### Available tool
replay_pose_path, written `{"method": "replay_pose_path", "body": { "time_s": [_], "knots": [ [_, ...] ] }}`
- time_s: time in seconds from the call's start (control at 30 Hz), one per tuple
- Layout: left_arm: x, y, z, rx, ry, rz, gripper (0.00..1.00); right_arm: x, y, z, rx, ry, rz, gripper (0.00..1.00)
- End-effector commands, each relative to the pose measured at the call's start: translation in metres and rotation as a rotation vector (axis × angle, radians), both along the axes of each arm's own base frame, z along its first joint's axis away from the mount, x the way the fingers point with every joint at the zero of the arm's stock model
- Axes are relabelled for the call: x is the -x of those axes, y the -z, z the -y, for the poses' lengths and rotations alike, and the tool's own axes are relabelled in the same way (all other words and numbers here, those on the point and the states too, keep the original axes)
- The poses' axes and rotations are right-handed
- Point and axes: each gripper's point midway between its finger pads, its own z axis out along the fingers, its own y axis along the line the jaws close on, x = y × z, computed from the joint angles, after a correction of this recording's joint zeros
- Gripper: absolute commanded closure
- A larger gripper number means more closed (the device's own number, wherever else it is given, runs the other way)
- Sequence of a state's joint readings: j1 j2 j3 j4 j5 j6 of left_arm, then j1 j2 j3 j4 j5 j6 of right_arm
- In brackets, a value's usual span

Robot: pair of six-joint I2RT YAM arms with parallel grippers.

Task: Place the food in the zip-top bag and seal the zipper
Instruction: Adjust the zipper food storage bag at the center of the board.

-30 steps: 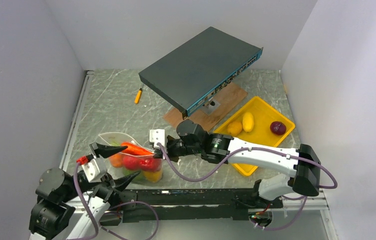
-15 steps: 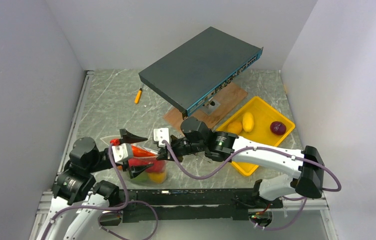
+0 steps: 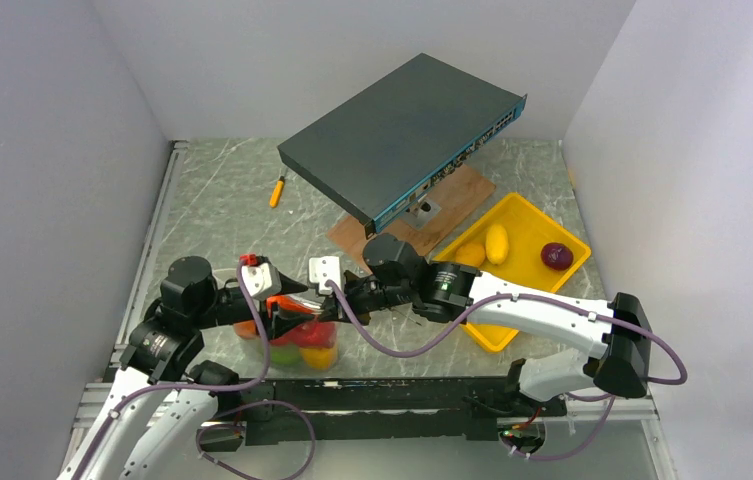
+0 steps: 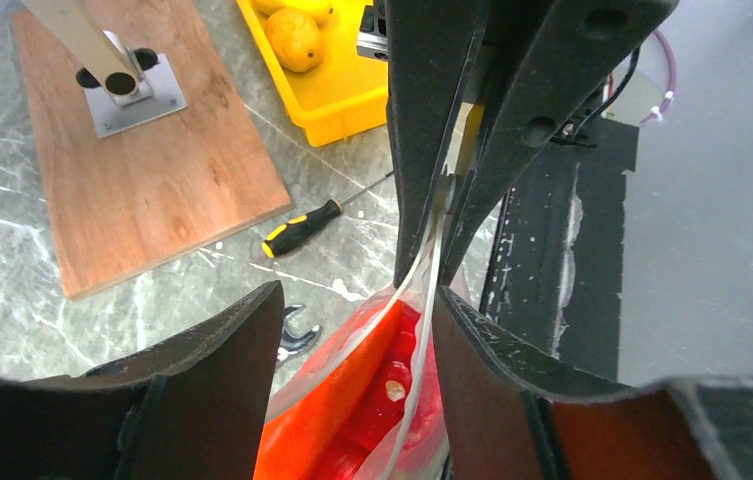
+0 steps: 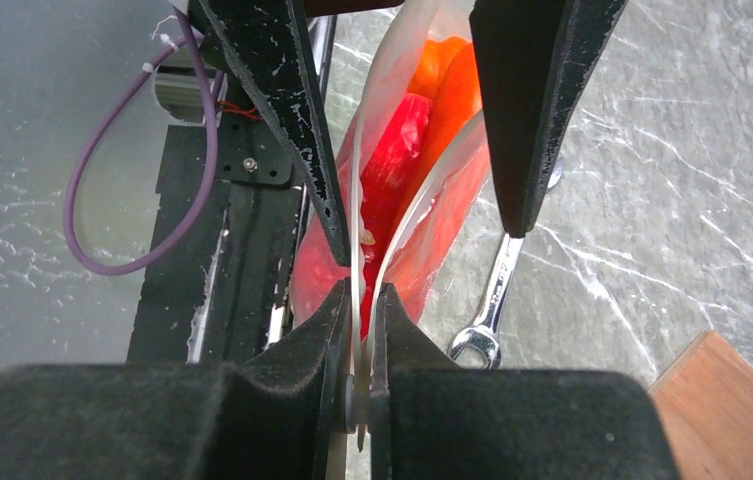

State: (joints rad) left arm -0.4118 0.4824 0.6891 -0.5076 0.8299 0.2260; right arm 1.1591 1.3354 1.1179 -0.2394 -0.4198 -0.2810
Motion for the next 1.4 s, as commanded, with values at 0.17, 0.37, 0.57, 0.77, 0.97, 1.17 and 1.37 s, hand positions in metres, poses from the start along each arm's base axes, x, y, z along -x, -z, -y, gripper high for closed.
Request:
{"method": "replay_pose_path", "body": {
  "time_s": [0.17, 0.37, 0.57, 0.77, 0.97, 1.17, 1.37],
  "knots": [
    [0.022, -0.035, 0.009, 0.119, 0.054, -0.095, 0.4, -0.006, -0.04, -0.013, -0.073, -0.007, 0.035, 1.0],
    [0.032, -0.03, 0.015, 0.096, 0.131, -0.21, 0.41, -0.005, -0.05, -0.015, -0.114, -0.018, 0.046, 1.0],
    [0.011, -0.01, 0.008, 0.029, -0.022, -0.254, 0.56, -0.012, -0.044, -0.019, -0.108, 0.004, 0.063, 1.0],
    [0.007, -0.011, 0.004, 0.02, -0.117, -0.288, 0.73, -0.015, -0.041, -0.02, -0.113, 0.034, 0.052, 1.0],
    [0.01, -0.014, 0.003, 0.018, -0.135, -0.34, 0.92, -0.018, -0.046, -0.018, -0.12, 0.074, 0.031, 0.99],
    [0.01, -0.016, -0.002, 0.032, -0.175, -0.344, 0.98, -0.016, -0.044, -0.019, -0.125, 0.07, 0.001, 0.98],
    [0.02, -0.006, 0.007, 0.012, -0.103, -0.446, 0.69, -0.01, -0.04, -0.016, -0.107, 0.04, -0.004, 1.0]
  ]
}}
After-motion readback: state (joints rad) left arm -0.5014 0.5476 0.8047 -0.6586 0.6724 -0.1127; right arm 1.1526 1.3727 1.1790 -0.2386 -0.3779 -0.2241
